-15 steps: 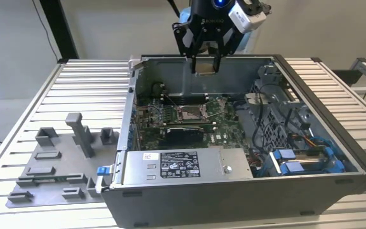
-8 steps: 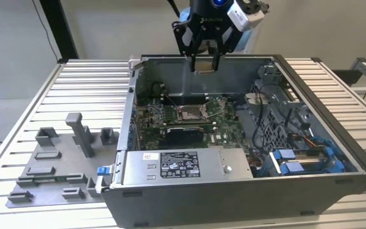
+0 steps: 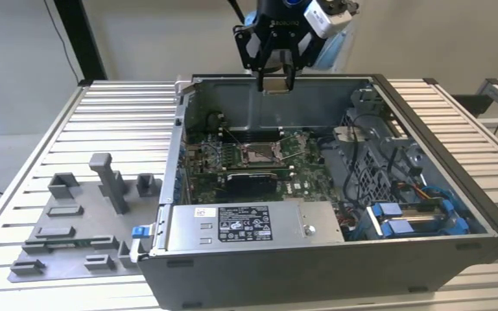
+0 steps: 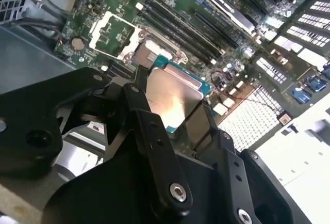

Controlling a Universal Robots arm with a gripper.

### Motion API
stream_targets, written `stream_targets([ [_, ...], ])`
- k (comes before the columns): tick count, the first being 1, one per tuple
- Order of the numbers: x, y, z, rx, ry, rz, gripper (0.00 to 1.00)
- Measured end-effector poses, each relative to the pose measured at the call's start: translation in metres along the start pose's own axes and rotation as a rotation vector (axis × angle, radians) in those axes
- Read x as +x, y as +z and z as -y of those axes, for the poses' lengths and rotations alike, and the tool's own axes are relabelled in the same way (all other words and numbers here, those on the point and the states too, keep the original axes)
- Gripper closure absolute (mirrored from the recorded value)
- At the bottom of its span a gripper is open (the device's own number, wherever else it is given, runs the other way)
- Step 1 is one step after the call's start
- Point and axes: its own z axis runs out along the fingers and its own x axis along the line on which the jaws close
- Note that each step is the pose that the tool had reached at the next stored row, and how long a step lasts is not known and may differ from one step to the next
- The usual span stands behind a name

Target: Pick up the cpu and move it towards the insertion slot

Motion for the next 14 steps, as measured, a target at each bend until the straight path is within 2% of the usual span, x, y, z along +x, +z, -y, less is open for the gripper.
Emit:
stream_targets([
  [5, 0.0012, 0.0027, -0.0071, 0.0, 0.008, 0.0004, 1.0],
  [14, 0.0019, 0.0048, -0.0241, 0.0001, 0.013, 0.0005, 1.0],
])
